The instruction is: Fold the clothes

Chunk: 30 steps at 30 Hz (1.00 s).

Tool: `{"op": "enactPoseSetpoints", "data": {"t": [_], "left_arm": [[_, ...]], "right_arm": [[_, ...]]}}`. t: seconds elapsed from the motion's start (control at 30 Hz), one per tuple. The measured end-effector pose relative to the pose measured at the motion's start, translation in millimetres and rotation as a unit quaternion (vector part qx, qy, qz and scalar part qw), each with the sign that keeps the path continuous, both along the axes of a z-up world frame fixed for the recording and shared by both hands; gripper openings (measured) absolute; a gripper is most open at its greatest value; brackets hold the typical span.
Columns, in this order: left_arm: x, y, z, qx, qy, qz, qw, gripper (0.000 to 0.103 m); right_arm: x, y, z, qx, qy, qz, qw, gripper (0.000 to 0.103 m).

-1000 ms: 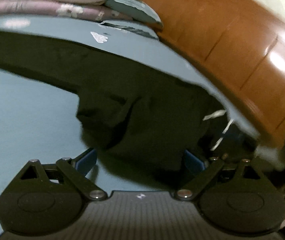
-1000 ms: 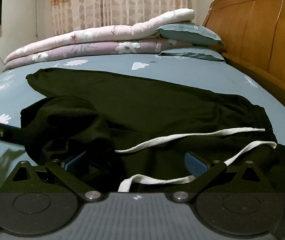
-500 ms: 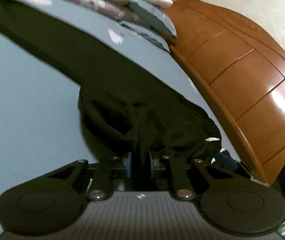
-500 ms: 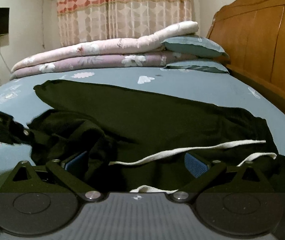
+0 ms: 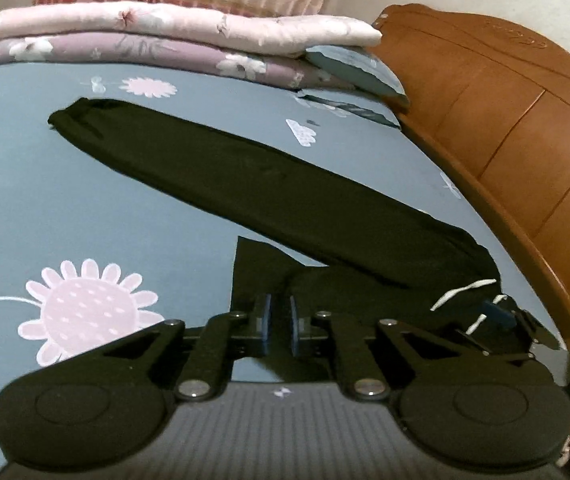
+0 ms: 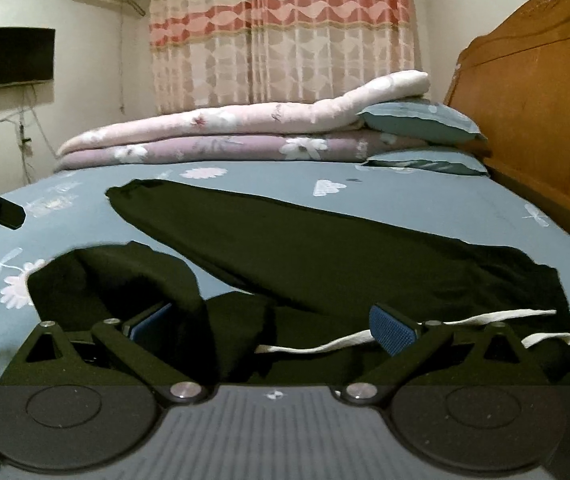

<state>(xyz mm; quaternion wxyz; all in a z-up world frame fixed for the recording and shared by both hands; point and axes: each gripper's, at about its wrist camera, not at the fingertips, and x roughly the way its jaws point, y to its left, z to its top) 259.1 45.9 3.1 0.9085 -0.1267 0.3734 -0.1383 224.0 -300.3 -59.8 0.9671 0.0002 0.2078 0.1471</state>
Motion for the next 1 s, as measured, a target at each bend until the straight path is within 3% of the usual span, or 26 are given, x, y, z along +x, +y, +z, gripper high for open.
{"op": "enactPoseSetpoints", "data": {"t": [0.07, 0.13, 0.3, 0.53, 0.6, 0.67, 0.7, 0.73, 0.77, 0.83, 0.9, 1.0], "left_arm": [[1, 1, -2, -0.017, 0.018, -0.008, 0.9997, 0.012], [2, -7, -14, -0.042, 0.038, -0.018, 0.9982, 0.036], [4, -26, -51, -0.101, 0.078, -0.038, 0.9912, 0.068], [5, -50, -88, -0.088, 0.040, -0.060, 0.9935, 0.075], [13, -53, -100, -0.100, 0.045, -0.055, 0.9925, 0.076], [18, -54, -107, -0.119, 0.042, -0.057, 0.9903, 0.071], [20, -54, -109, -0.128, 0.041, -0.057, 0.9893, 0.052], [20, -53, -109, -0.131, 0.043, -0.053, 0.9890, 0.026], [20, -52, -109, -0.134, 0.044, -0.049, 0.9888, 0.019], [18, -49, -106, -0.134, 0.039, -0.039, 0.9894, 0.015], [13, -41, -97, -0.129, 0.030, -0.031, 0.9907, 0.005], [4, -24, -77, -0.116, 0.010, -0.018, 0.9930, 0.004]], "right_arm": [[2, 1, -1, -0.005, 0.004, -0.004, 1.000, 0.103], [3, 1, -2, -0.010, 0.009, -0.008, 1.000, 0.103], [4, -3, -4, 0.000, 0.016, -0.008, 1.000, 0.103], [2, -2, -5, -0.004, 0.013, -0.003, 1.000, 0.103], [1, 0, -5, -0.008, 0.008, 0.002, 1.000, 0.103], [-2, 2, -4, -0.011, 0.001, 0.006, 1.000, 0.103], [-3, 3, -4, -0.013, -0.002, 0.008, 1.000, 0.103], [-3, 4, -3, -0.014, -0.005, 0.009, 1.000, 0.103], [-5, 5, -2, -0.014, -0.009, 0.012, 1.000, 0.103], [-10, 5, 2, -0.009, -0.027, 0.017, 0.999, 0.103], [-17, 4, 7, -0.002, -0.051, 0.021, 0.998, 0.103], [-23, 1, 11, 0.012, -0.071, 0.023, 0.997, 0.103]]}}
